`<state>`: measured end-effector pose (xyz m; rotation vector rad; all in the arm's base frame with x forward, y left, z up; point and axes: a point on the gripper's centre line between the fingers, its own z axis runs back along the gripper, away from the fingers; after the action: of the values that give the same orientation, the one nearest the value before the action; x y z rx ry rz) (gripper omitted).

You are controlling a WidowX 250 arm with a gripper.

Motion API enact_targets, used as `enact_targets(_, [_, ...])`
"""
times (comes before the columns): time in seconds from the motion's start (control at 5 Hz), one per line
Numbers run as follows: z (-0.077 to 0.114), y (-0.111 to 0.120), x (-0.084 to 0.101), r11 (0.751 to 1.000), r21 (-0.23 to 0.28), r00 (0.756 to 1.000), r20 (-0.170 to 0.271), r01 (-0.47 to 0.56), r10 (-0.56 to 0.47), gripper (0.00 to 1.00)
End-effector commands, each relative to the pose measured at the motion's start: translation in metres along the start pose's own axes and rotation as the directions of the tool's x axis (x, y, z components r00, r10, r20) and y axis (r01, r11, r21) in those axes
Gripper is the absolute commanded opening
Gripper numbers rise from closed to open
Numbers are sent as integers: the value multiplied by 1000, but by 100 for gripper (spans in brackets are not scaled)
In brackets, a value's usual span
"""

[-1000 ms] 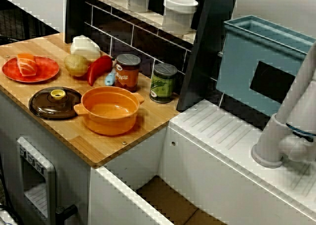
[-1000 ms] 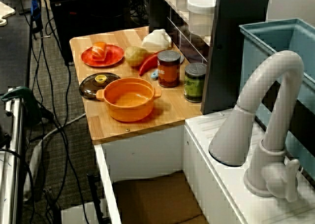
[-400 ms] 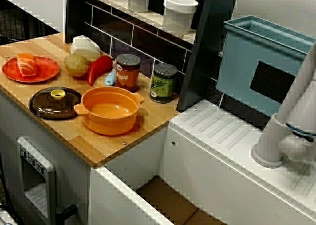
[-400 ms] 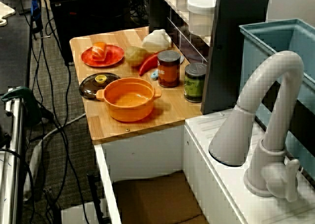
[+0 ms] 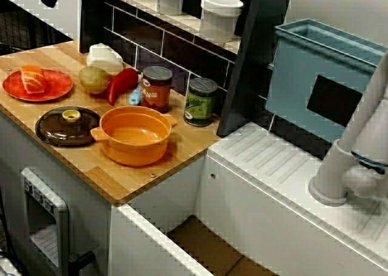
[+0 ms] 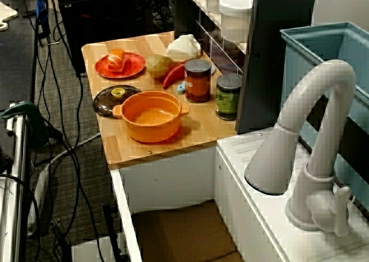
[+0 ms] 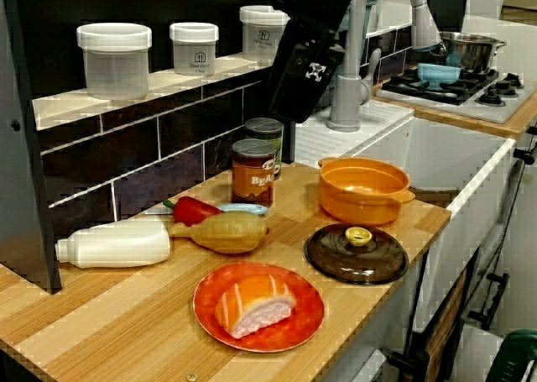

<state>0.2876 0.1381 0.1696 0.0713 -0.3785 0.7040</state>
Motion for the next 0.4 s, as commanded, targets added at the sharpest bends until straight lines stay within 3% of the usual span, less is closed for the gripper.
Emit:
enact_targets(0.0, [-3, 11, 0, 980, 124, 987, -4, -156, 158, 100])
enact_targets(0.2, [-3, 23, 2, 949, 167, 963, 6, -267, 270, 100])
